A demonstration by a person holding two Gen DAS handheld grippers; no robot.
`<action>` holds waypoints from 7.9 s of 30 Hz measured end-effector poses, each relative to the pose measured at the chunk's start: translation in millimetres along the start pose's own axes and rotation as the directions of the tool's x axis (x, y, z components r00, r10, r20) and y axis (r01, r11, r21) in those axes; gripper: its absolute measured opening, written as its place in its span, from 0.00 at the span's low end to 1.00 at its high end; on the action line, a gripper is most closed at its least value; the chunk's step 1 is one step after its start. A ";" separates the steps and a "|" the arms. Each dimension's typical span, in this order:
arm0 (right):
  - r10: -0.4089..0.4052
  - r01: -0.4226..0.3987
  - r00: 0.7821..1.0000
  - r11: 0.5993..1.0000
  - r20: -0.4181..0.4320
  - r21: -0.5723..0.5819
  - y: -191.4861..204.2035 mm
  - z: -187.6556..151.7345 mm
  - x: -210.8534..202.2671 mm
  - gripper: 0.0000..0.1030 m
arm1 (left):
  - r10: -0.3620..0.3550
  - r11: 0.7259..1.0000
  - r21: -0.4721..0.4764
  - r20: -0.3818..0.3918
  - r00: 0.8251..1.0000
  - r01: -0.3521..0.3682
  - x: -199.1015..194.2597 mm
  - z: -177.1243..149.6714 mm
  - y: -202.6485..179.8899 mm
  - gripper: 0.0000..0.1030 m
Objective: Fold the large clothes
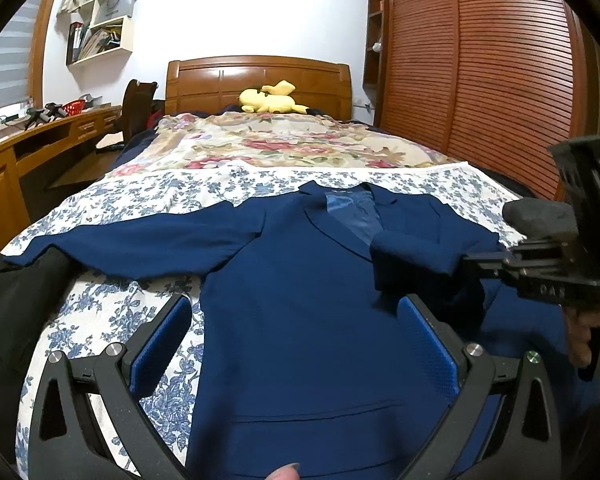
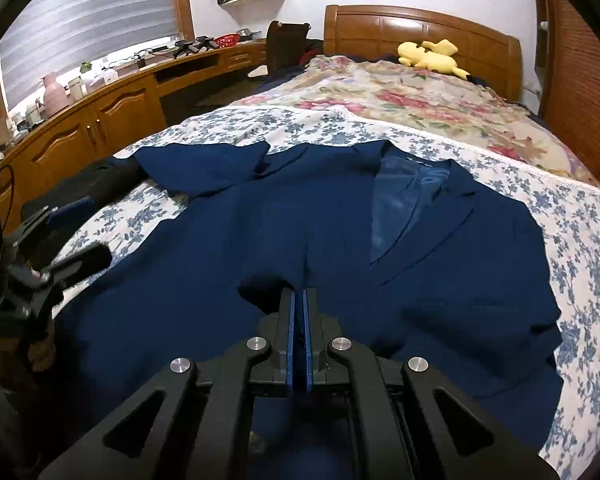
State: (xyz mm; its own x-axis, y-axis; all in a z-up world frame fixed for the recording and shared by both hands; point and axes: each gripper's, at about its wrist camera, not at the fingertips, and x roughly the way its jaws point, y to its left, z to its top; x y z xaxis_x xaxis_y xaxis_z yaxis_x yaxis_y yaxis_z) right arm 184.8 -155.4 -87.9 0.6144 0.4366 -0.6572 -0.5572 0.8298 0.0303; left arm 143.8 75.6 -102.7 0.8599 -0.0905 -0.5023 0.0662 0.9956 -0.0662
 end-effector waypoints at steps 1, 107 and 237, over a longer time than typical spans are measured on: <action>-0.034 0.034 0.999 0.999 -0.002 0.005 -0.7 -1.1 -0.4 0.05 | -0.002 1.000 0.000 -0.001 1.000 0.002 0.2 0.0 -0.3 1.00; -0.228 0.212 0.972 0.955 0.060 0.208 -93.1 -79.9 -102.1 0.37 | 0.013 1.000 -0.010 -0.184 0.983 -0.015 -31.1 -29.8 -52.8 0.25; -0.099 0.096 0.994 0.992 -0.044 -0.077 9.7 -51.3 7.3 0.37 | 0.130 0.992 0.028 -0.142 0.981 -0.127 0.9 46.4 124.1 0.73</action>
State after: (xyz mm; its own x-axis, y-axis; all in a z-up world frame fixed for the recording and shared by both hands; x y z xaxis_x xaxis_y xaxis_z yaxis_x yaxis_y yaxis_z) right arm 155.2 -161.9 -131.1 0.6413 0.3363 -0.6897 -0.5371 0.8387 -0.0904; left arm 176.3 200.1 -71.4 0.7806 0.0370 -0.6240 -0.0298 0.9993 0.0220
